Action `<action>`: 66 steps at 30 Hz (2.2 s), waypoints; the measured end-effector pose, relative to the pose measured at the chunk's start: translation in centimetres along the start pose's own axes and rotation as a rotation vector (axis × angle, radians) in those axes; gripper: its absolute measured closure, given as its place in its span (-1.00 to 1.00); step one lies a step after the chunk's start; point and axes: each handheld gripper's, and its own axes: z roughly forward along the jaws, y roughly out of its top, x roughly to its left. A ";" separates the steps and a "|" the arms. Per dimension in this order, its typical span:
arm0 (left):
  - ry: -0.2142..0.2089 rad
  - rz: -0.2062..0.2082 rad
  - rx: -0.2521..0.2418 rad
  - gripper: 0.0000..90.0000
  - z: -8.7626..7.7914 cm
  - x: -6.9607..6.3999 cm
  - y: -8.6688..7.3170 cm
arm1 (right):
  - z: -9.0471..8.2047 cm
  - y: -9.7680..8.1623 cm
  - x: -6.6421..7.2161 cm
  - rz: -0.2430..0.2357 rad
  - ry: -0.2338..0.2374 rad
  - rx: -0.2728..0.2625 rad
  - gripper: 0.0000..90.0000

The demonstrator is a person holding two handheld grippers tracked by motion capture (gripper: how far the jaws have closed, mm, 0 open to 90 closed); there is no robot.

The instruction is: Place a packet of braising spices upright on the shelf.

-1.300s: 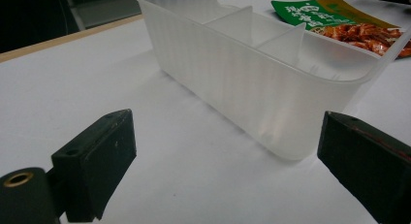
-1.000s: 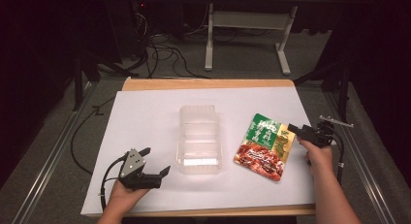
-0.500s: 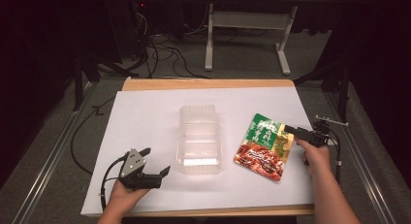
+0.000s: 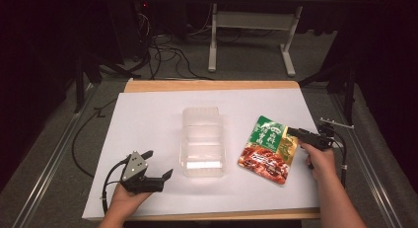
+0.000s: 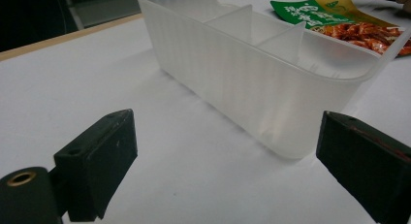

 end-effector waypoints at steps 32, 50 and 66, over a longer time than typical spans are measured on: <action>-0.008 0.014 0.000 -0.82 -0.1 -0.1 0.1 | 0.8 -0.8 0.5 -0.023 0.001 0.056 -0.39; -0.014 0.018 0.007 -0.81 0.2 -0.2 0.0 | 0.8 -1.0 0.3 -0.025 0.035 0.058 -0.17; -0.019 0.028 0.010 -0.80 0.2 -0.3 0.0 | 1.1 -1.0 0.2 -0.027 0.035 0.088 0.39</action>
